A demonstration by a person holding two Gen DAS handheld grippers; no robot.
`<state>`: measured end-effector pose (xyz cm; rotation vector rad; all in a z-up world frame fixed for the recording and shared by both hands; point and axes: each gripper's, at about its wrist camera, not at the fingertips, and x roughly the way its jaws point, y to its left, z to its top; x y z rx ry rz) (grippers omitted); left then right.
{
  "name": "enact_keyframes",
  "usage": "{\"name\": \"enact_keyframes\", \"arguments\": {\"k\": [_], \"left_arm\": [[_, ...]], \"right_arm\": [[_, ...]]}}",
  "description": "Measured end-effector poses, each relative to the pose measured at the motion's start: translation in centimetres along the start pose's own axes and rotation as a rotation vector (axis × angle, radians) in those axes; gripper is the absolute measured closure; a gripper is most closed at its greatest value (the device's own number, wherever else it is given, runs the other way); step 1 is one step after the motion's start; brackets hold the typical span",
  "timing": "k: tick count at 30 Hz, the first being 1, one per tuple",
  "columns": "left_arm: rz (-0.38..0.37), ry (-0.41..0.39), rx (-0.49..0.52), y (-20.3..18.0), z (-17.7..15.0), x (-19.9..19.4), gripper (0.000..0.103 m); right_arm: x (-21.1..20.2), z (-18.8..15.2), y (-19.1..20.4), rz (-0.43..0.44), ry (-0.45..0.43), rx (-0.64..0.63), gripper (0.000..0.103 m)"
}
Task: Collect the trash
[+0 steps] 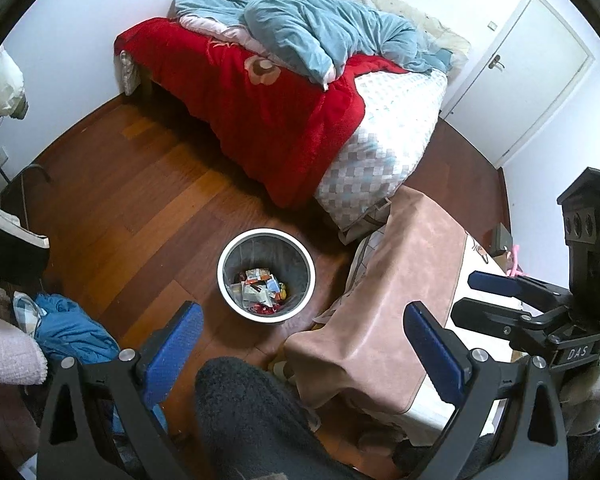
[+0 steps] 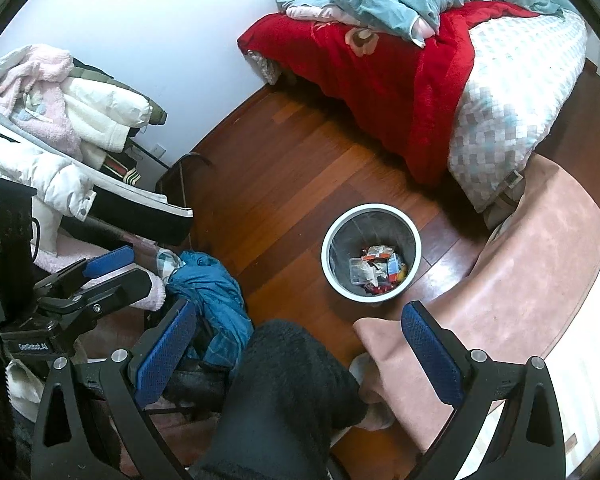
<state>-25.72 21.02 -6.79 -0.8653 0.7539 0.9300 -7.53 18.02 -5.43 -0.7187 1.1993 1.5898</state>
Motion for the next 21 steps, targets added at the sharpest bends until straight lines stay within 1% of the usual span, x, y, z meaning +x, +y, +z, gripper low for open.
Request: {"name": "enact_keyframes", "arguments": {"k": [21], "left_arm": [[-0.011,-0.002,-0.014,-0.4,-0.25,-0.53,0.0]], "right_arm": [[-0.43,-0.62,-0.35,-0.005,0.001,-0.007,0.0]]}}
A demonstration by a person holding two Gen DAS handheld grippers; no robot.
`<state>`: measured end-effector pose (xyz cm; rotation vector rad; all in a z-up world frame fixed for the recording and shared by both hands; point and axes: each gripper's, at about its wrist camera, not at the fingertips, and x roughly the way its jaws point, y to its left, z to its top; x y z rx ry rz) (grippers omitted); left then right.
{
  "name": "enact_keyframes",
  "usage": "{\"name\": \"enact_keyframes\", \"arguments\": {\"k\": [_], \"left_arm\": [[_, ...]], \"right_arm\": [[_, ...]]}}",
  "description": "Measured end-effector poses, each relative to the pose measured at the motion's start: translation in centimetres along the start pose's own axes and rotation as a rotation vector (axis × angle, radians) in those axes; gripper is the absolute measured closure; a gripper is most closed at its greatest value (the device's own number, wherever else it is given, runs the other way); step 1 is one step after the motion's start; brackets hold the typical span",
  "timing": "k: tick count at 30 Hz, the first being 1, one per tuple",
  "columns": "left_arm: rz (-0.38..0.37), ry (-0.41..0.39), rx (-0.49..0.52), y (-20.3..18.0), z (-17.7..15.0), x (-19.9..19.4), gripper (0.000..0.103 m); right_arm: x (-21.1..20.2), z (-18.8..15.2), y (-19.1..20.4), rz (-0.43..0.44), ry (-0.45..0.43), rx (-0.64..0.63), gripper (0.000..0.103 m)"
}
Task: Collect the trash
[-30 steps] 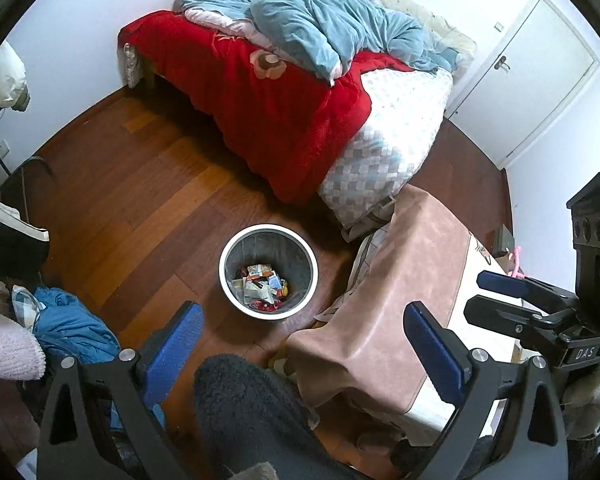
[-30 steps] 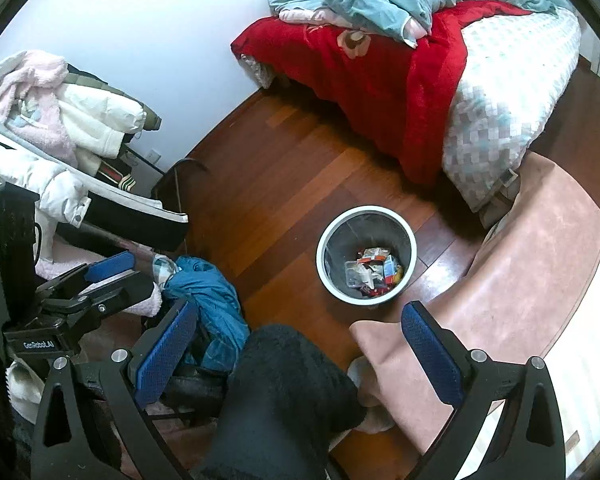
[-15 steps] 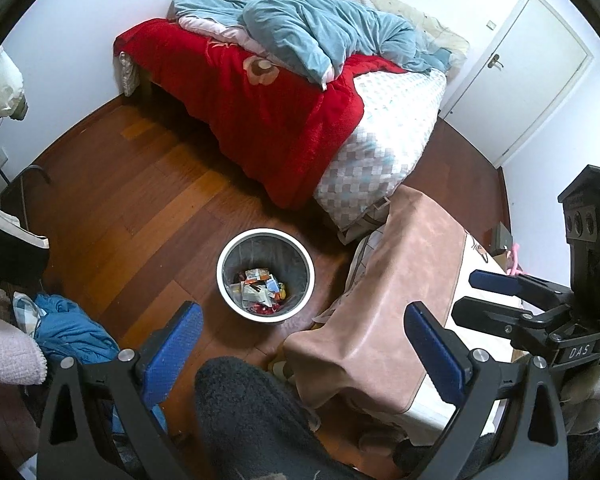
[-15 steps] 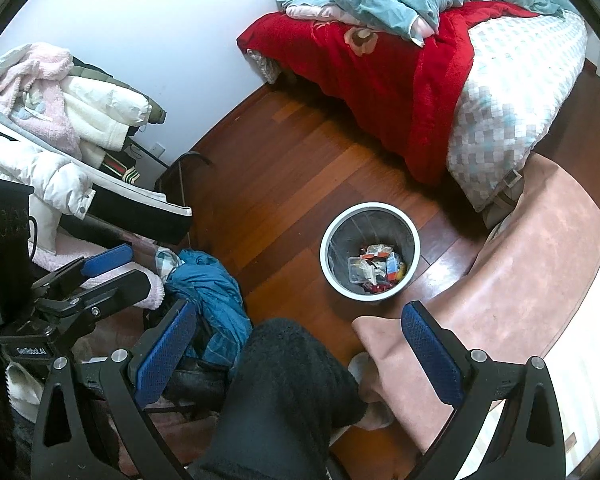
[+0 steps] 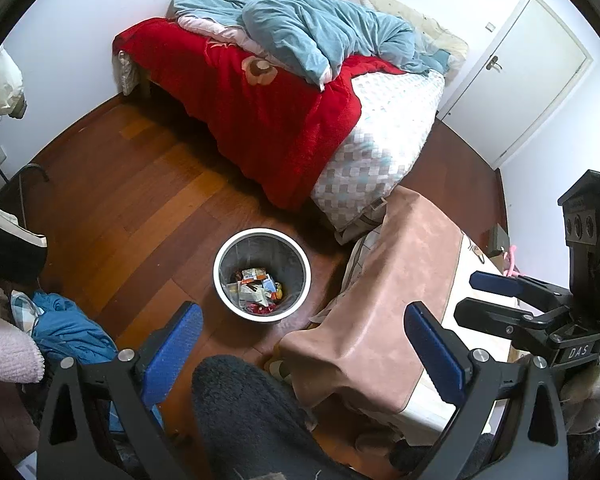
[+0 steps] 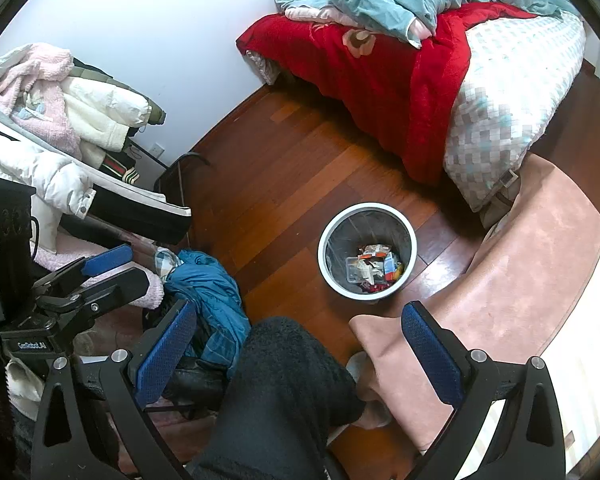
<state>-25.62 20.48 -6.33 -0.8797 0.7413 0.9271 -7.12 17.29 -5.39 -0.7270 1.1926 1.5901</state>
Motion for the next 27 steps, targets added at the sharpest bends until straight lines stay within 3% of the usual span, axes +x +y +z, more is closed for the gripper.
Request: {"name": "enact_keyframes", "arguments": {"k": [27], "left_arm": [[0.0,-0.005,-0.017,0.0,-0.2,-0.4,0.0]], "right_arm": [[-0.3,0.3,0.9,0.006,0.01,-0.026,0.0]]}}
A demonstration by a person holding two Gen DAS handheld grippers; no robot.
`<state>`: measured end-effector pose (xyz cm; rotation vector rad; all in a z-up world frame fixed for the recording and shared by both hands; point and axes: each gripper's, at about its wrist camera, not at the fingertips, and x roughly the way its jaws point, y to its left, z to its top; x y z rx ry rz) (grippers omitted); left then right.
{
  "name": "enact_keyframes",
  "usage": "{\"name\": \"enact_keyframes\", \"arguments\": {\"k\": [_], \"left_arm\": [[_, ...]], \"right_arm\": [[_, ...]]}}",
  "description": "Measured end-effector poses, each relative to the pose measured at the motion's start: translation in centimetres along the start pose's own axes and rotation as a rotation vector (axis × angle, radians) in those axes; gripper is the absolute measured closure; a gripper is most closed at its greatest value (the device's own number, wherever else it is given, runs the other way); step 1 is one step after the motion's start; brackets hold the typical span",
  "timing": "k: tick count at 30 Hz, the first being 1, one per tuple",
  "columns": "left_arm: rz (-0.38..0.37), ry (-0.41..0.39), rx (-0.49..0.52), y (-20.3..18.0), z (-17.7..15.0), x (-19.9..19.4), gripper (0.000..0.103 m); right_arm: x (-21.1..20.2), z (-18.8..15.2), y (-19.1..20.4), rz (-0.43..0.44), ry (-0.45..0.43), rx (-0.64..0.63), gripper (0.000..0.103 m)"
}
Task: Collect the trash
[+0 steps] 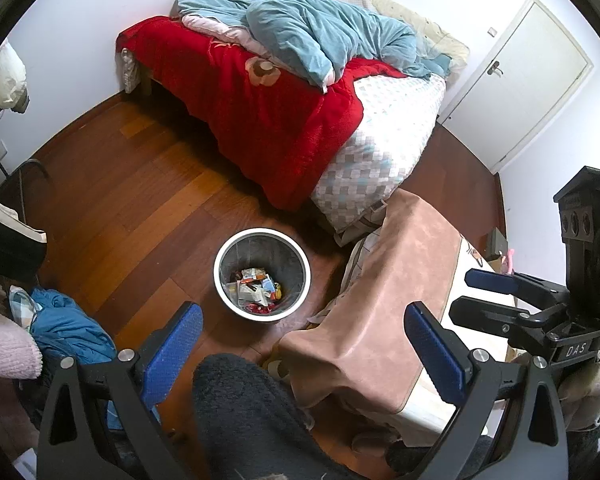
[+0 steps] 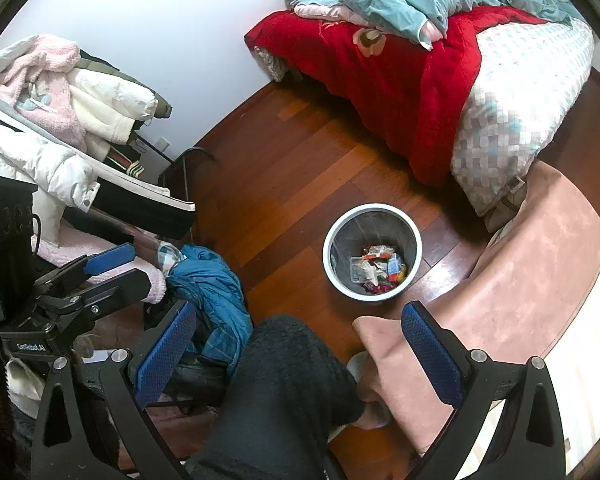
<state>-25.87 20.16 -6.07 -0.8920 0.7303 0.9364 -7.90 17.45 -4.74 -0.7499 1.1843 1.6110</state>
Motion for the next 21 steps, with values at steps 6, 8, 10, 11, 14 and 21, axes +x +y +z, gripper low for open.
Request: {"name": "enact_keyframes", "arguments": {"k": [6,8,10,11,14,21], "left_arm": [[0.0,-0.002,0.0,0.01,-0.04,-0.02,0.0],[0.0,-0.001,-0.001,0.01,-0.04,-0.01,0.0],[0.0,-0.001,-0.001,0.09,-0.02,-0.02,0.0],[0.0,-0.001,0.0,0.1,-0.01,-0.03,0.0],[0.001,-0.002,0.0,0.12,-0.03,-0.06,0.0],[-0.011,-0.019,-0.007,0.35,-0.09,-0.52,0.0]], "right_arm": [[0.18,0.21,0.28,-0.004,-0.001,-0.005,0.0],[0.2,0.23,0.35,-0.004,-0.001,-0.005,0.0],[0.21,0.21,0.41,-0.004,-0.001,-0.009,0.0],[0.19,0.25,0.43,-0.007,-0.002,-0.011,0.0],[0.16,0.31,0.43,-0.007,-0.002,-0.013,0.0],[-0.03,0.33,0.42,0.001,0.003,-0.021,0.0]]}}
